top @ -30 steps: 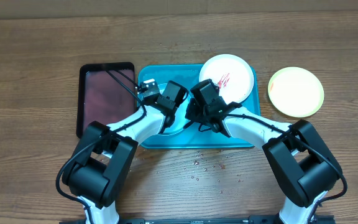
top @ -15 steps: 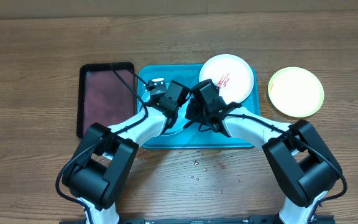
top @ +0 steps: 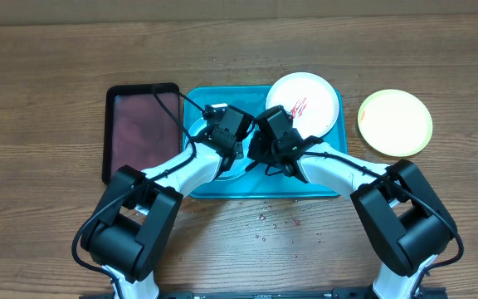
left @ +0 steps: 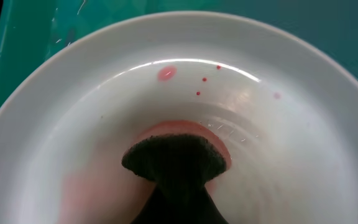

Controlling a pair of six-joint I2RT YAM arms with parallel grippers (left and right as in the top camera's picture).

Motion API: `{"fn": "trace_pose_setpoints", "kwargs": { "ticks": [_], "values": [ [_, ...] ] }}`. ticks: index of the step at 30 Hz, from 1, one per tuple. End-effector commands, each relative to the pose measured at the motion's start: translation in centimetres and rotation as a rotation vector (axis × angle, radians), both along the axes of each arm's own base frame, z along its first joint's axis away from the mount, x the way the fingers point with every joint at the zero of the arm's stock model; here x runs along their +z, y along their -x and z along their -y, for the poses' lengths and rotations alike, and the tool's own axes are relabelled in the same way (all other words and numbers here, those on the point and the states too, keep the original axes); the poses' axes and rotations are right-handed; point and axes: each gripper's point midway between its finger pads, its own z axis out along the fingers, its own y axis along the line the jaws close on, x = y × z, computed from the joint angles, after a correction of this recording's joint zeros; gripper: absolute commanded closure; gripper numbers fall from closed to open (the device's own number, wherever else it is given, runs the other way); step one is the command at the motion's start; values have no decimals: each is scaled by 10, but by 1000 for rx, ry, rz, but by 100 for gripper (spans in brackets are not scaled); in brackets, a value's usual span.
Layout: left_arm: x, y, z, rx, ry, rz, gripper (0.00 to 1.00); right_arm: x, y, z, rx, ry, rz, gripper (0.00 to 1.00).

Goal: Clean dirty plates on tray and stack at the side
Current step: 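Keep scrubbing the light-blue plate's sauce with the left-held sponge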

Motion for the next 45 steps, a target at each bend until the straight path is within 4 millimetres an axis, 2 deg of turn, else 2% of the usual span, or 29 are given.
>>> {"fn": "trace_pose_setpoints", "kwargs": {
  "ticks": [1, 4, 8, 20, 25, 33, 36, 45],
  "values": [
    [-107, 97, -18, -62, 25, -424, 96, 9, -11, -7, -25, -28, 29, 96],
    [-107, 88, -20, -65, 69, -409, 96, 9, -11, -7, -25, -28, 29, 96],
    [-107, 85, -29, -62, 78, -420, 96, 9, -11, -7, -25, -28, 29, 96],
    [-107, 121, -50, -109, -3, -578, 96, 8, -10, -6, -25, -25, 24, 96],
    [-107, 133, -33, -138, 81, -627, 96, 8, -10, -6, -25, -24, 23, 96],
    [-107, 129, -7, -207, 117, -582, 96, 8, -10, -6, -25, -24, 23, 96],
    [-107, 127, -5, -215, 103, -566, 96, 8, -10, -6, -25, -24, 24, 96],
    [-108, 119, -37, -139, -53, -524, 96, 8, -10, -6, -25, -24, 24, 96]
  ]
}}
